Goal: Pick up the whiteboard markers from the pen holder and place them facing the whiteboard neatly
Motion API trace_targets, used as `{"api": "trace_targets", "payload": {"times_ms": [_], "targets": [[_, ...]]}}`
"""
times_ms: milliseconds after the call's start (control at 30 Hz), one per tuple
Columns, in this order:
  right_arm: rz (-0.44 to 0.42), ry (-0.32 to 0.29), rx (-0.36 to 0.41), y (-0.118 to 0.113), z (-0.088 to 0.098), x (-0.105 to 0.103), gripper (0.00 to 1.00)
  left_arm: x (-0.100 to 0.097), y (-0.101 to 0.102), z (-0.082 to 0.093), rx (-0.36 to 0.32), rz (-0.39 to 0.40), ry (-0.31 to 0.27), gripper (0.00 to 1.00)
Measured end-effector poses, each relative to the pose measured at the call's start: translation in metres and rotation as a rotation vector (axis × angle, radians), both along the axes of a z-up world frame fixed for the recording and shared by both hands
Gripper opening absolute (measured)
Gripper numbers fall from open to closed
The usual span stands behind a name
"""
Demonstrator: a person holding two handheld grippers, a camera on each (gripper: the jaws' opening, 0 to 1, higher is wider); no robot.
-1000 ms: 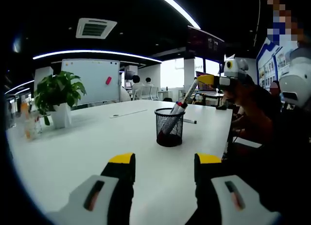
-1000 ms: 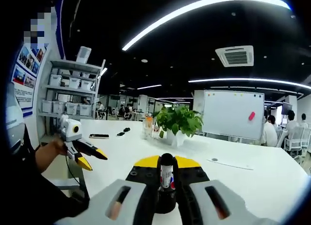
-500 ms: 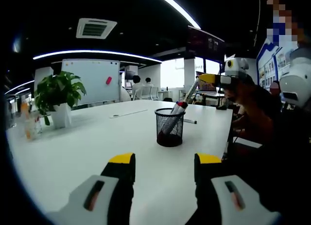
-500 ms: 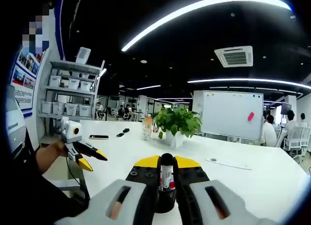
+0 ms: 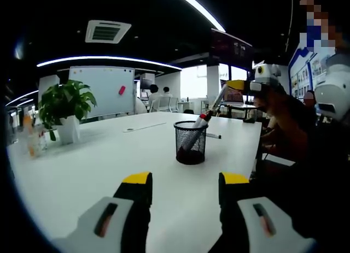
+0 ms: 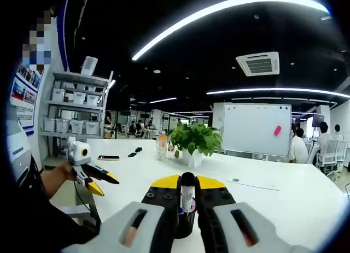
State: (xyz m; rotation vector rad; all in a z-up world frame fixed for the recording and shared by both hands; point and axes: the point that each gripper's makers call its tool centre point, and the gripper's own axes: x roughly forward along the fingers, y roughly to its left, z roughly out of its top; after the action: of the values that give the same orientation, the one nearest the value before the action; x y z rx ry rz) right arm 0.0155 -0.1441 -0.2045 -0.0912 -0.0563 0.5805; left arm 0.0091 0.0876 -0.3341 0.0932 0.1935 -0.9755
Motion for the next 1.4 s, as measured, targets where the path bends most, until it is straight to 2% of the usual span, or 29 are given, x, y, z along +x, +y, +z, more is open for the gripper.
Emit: {"api": "trace_targets", "payload": {"times_ms": [300,733,900,1400], "targets": [[-0.004,-0.001,0.011,-0.004,0.002,-0.005,0.13,0.000,0.000,0.000,0.000,0.000,0.000,0.50],[-0.079,-0.011,-0.010,-0.024,0.000,-0.001,0.13,0.000,0.000,-0.001,0.002,0.000,0.003,0.50],[-0.054,-0.041,0.003,-0.022,0.002,-0.004,0.13,0.000,0.000,0.000,0.002,0.001,0.002,0.50],[-0.068,-0.033,0.013,-0.028,-0.009,0.000,0.13,0.000,0.000,-0.001,0.003,0.001,0.001,0.50]]}}
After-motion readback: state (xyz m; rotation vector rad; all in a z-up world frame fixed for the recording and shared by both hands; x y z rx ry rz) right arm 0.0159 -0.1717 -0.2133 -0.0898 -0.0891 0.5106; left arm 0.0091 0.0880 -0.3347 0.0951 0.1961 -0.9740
